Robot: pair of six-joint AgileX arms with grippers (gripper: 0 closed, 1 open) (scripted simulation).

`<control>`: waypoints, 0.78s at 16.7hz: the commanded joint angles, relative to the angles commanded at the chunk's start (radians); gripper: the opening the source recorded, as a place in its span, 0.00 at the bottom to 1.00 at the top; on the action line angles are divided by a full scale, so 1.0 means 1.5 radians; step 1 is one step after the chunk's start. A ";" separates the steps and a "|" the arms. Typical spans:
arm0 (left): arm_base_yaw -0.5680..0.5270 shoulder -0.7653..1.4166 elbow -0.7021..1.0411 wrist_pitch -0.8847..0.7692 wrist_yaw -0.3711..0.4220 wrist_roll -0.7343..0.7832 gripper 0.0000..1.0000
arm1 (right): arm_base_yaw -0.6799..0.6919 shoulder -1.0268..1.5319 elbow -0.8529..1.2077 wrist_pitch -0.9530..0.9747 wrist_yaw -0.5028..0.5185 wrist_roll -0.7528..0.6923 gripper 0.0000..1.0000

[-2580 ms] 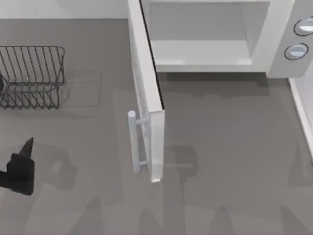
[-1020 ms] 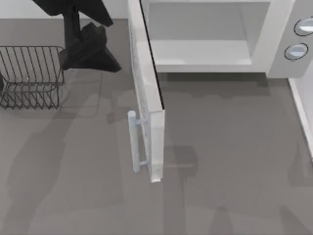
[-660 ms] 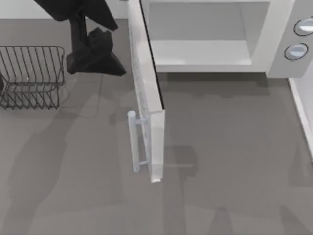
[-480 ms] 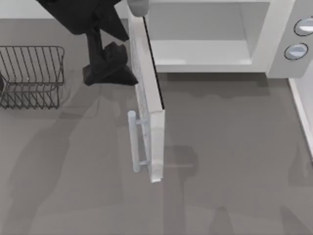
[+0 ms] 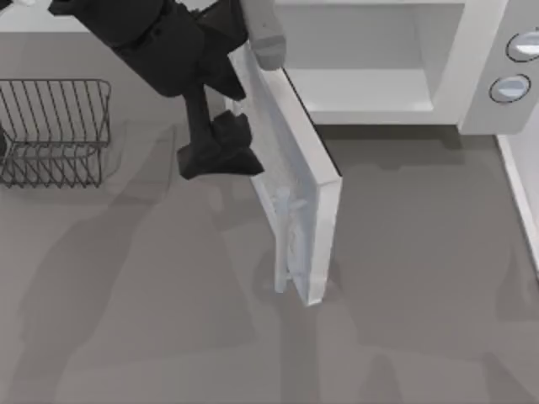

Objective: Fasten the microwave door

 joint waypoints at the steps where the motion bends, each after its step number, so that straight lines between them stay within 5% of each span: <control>1: 0.000 0.000 0.000 0.000 0.000 0.000 1.00 | 0.000 0.000 0.000 0.000 0.000 0.000 1.00; 13: 0.000 0.000 0.000 0.000 0.000 0.000 0.10 | 0.000 0.000 0.000 0.000 0.000 0.000 1.00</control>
